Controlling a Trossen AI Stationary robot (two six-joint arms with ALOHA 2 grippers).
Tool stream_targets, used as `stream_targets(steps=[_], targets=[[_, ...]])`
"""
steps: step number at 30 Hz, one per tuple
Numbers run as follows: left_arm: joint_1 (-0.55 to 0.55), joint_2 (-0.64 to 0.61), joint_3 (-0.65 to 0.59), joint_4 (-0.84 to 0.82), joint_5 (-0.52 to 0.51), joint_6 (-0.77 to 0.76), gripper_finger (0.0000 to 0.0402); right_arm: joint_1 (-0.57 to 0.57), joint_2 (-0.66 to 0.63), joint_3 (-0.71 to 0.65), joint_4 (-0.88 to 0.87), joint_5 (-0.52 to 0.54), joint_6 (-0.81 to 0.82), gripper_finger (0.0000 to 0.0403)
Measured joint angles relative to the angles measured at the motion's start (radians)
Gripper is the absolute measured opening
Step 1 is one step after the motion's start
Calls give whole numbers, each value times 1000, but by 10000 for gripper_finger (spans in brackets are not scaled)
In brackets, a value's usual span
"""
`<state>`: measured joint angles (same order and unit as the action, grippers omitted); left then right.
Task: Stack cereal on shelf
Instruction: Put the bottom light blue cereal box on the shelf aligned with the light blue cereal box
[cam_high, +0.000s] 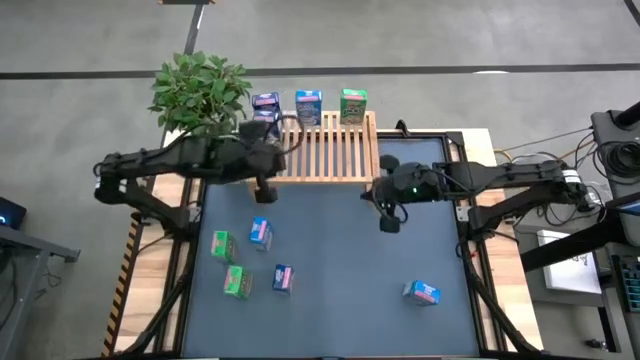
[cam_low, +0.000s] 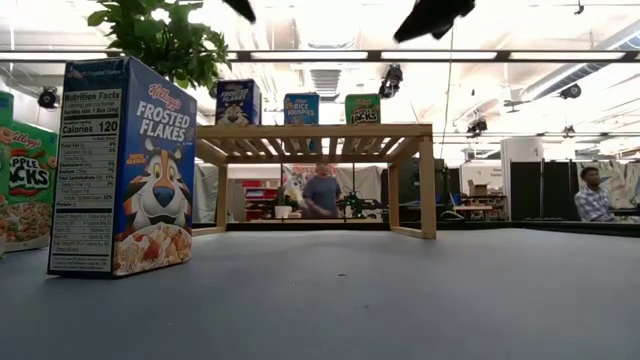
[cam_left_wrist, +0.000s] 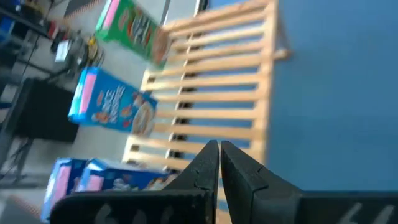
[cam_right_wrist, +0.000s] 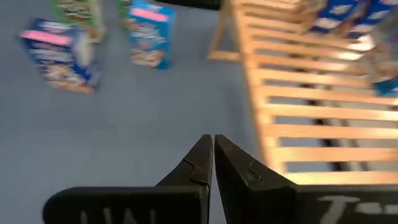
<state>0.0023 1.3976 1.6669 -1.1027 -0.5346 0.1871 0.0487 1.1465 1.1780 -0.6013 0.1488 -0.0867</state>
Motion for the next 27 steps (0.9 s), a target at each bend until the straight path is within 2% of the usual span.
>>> stream_targets(steps=[5,11,15,20,23,27], targets=[[-100,-47,-17,51,-11,-50,1,123,0,44,-136,-1,195,9],[-181,-94,-118,201,-114,-69,1,269,0,55,-318,1,492,9],[-205,-125,-224,346,-122,-67,1,395,2,50,-441,1,694,9],[-212,-138,-309,425,-122,-66,1,571,6,49,-599,6,1009,9],[-211,-135,-328,458,-122,-63,1,672,6,48,-623,6,1143,9],[-211,-131,-341,506,-122,-31,1,763,26,46,-620,60,1268,13]])
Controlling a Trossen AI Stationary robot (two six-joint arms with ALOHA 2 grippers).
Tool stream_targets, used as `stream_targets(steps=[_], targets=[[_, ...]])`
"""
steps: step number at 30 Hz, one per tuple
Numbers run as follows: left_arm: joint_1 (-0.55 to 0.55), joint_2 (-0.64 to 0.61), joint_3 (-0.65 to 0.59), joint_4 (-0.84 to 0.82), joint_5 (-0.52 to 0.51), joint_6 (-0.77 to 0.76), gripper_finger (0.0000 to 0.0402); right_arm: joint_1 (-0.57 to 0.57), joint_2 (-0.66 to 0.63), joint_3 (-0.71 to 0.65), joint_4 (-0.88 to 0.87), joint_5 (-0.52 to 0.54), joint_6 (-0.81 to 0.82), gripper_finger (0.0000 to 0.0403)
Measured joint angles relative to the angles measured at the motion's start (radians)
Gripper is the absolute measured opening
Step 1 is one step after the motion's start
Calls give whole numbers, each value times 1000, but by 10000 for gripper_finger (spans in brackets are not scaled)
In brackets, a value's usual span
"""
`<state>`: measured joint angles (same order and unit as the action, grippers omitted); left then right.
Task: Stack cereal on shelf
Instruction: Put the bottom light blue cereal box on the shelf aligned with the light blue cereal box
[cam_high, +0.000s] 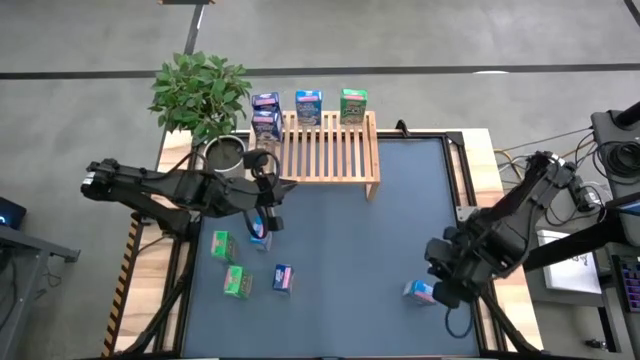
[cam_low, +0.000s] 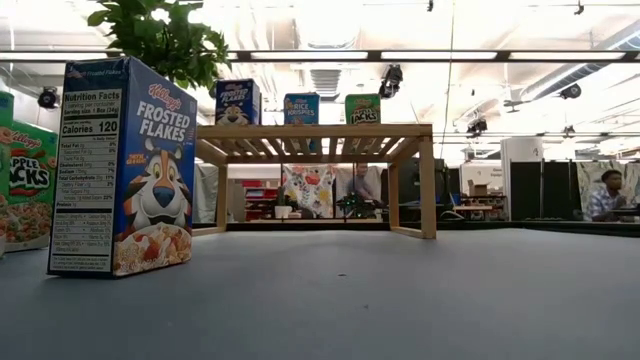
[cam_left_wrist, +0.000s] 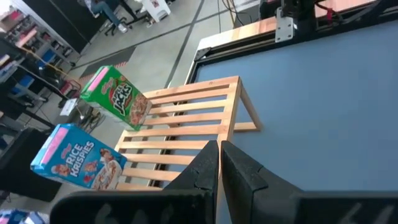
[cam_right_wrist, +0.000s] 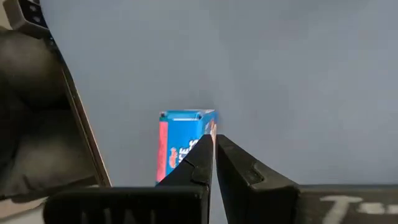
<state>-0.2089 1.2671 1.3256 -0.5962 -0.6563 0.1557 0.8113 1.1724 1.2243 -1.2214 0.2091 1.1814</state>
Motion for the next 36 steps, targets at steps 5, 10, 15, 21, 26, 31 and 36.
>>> stream_targets(steps=[5,10,15,21,26,31,36], targets=[[0,0,1,22,0,18,1,26,88,-1,17,1,62,54],[0,0,1,43,0,40,1,27,193,22,13,-25,50,136],[1,3,1,51,-1,45,1,27,261,73,-20,-36,27,221],[1,6,0,55,-13,45,1,29,276,93,-23,-61,32,287],[1,6,-4,55,-14,49,1,31,280,61,-23,-79,47,301],[1,6,-22,53,-14,46,1,31,292,19,48,-79,6,289],[1,6,-34,53,-15,39,1,31,290,-2,79,-79,-2,261]])
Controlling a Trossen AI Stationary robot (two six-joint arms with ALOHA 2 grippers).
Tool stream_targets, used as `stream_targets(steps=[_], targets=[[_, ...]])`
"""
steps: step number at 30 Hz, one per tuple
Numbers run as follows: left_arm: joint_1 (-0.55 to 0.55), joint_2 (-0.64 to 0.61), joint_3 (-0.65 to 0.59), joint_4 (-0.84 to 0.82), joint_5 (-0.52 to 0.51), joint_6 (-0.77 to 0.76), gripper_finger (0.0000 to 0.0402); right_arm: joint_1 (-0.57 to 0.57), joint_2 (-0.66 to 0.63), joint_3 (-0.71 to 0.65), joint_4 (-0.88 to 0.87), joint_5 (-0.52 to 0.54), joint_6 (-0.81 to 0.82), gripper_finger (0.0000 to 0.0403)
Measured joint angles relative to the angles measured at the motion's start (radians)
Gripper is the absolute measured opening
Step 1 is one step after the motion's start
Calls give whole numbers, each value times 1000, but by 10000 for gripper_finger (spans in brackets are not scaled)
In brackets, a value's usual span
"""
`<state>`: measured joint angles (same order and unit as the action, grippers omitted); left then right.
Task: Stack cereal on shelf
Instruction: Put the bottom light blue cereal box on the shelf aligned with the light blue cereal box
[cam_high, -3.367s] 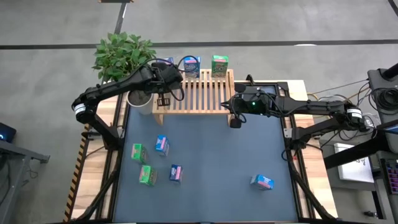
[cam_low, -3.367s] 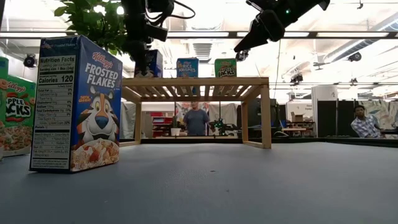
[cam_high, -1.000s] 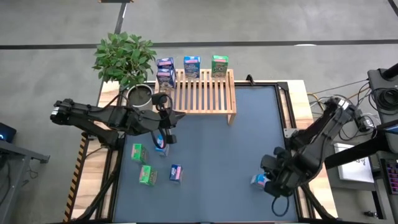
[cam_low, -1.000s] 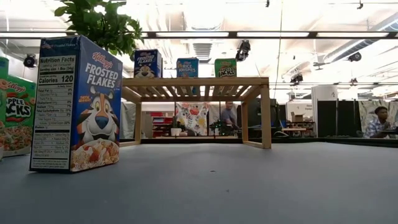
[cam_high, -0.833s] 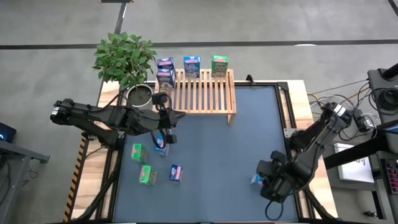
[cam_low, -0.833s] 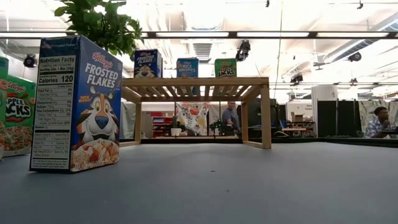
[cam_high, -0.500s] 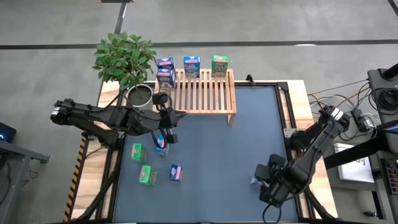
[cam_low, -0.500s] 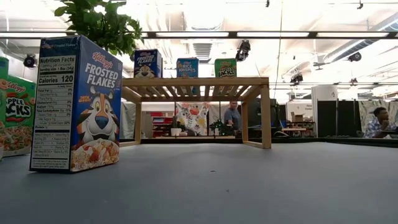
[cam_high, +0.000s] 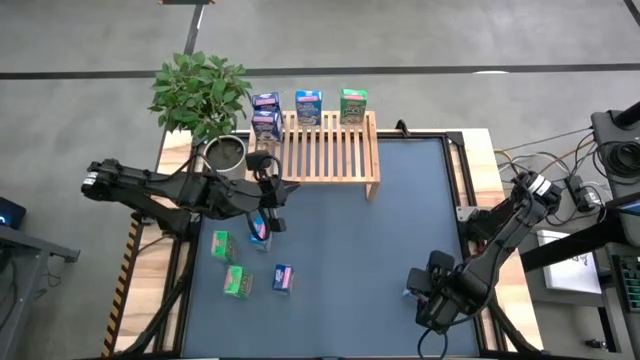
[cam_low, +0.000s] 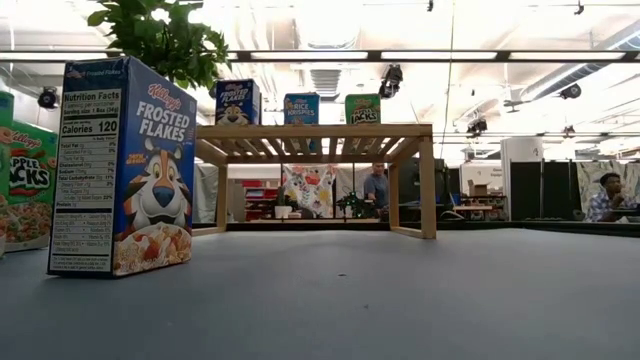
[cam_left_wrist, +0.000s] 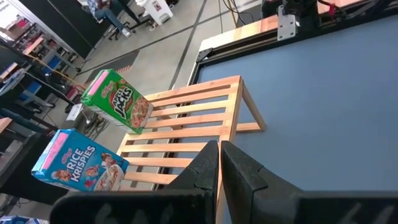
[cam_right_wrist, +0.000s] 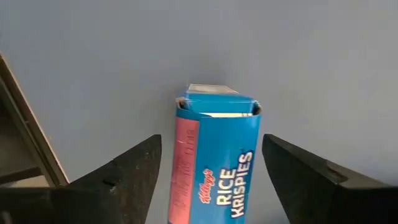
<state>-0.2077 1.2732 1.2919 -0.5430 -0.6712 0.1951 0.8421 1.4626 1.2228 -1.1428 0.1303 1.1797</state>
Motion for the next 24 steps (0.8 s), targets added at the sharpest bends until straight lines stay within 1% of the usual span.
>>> stream_targets(steps=[7,12,20,24], targets=[[0,0,0,1,0,-5,1,-3,-9,0,0,0,-3,195],[0,2,0,0,0,-5,1,-5,-9,0,3,1,-4,160],[-1,2,0,-5,0,7,1,-23,-16,3,2,1,-16,125],[-1,2,0,-5,0,23,1,-67,-24,49,-1,0,-84,117]])
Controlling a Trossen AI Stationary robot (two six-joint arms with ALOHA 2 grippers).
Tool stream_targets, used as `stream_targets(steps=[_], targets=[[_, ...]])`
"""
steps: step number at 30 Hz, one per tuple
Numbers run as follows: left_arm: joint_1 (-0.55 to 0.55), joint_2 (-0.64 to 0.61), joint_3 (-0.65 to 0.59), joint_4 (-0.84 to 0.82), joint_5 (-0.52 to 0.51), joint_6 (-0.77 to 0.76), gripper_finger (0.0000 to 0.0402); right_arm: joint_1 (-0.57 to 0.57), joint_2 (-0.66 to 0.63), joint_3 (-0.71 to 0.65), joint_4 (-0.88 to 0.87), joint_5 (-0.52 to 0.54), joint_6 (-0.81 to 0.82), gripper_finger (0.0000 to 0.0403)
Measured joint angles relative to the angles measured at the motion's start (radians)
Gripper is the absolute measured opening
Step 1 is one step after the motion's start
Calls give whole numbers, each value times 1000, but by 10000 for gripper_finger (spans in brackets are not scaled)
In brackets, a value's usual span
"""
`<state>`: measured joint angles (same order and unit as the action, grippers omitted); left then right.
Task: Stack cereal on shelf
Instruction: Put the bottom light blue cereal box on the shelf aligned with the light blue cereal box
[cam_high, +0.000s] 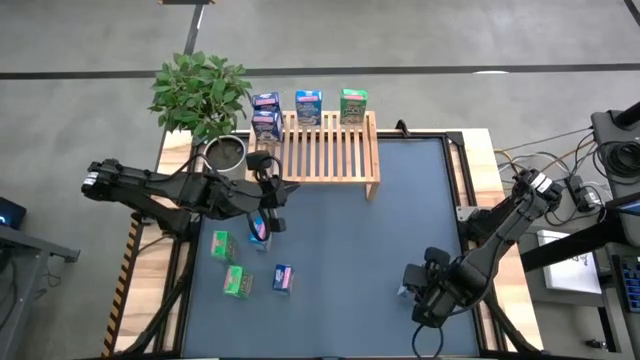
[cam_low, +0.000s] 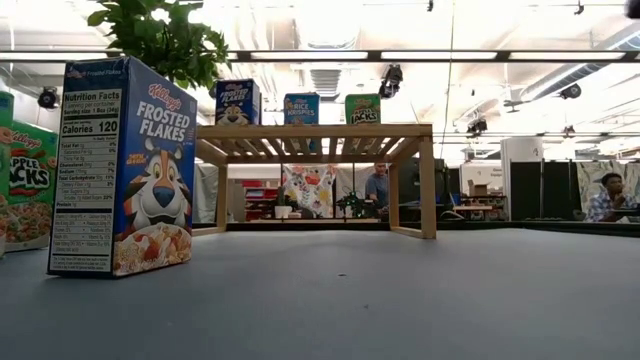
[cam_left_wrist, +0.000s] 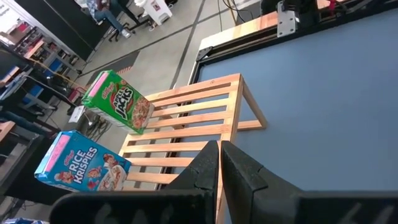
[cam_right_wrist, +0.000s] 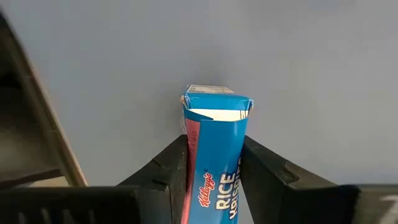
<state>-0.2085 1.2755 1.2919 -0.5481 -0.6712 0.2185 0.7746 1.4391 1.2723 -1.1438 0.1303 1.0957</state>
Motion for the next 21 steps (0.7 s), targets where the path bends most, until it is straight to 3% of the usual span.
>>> stream_targets(steps=[13,21], targets=[[0,-78,-14,-38,0,67,1,-304,-5,322,-119,0,-405,114],[0,-216,-215,162,0,107,1,-592,-4,541,-115,2,-762,109]])
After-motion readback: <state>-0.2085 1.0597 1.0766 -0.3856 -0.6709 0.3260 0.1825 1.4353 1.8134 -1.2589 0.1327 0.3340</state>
